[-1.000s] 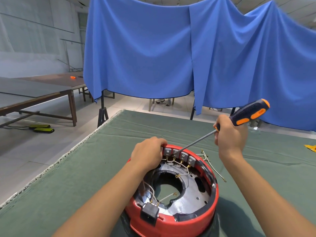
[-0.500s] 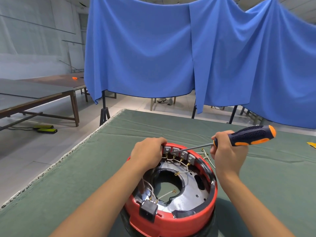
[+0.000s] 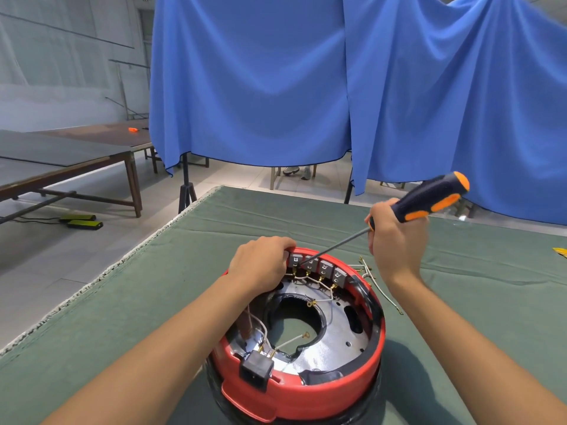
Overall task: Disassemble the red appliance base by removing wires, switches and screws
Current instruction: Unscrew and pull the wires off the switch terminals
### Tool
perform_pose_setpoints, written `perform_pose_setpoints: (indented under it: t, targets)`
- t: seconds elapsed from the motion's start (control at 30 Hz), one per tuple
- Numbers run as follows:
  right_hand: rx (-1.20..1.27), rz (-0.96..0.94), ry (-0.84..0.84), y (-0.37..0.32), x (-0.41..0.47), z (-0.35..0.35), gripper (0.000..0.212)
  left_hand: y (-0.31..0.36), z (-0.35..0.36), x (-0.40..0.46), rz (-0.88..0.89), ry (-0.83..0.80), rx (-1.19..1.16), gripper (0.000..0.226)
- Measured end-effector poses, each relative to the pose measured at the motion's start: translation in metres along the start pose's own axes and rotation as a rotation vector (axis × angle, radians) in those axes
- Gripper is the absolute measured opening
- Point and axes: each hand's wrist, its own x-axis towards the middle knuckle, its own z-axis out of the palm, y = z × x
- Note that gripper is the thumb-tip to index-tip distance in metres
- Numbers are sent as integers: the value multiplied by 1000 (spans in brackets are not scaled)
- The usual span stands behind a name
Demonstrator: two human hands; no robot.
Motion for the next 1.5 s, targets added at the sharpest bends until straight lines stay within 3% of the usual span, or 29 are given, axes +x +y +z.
perform_pose_setpoints:
  t: [0.2, 0.53, 0.83, 1.0, 1.13, 1.23, 1.5]
  targets:
    - [-124, 84, 50, 10, 31, 11, 26, 2, 1, -1, 14, 4, 0, 27]
    - [-160, 168, 89, 9, 39, 17, 16, 1, -1, -5, 19, 8, -20, 28]
    - [18, -73, 71, -1, -10, 9, 29, 1, -1, -5, 26, 21, -18, 29]
    - [-45, -110, -7, -7, -7, 11, 32, 1, -1, -3, 32, 0, 7, 28]
    - [-162, -44, -17, -7, 16, 17, 34, 0, 0, -2, 34, -17, 17, 26]
    - [-249, 70, 21, -3, 36, 26, 20, 1, 0, -2, 37, -13, 16, 27]
    - [-278, 239, 39, 19, 46, 43, 17, 2, -1, -4, 41, -14, 6, 27]
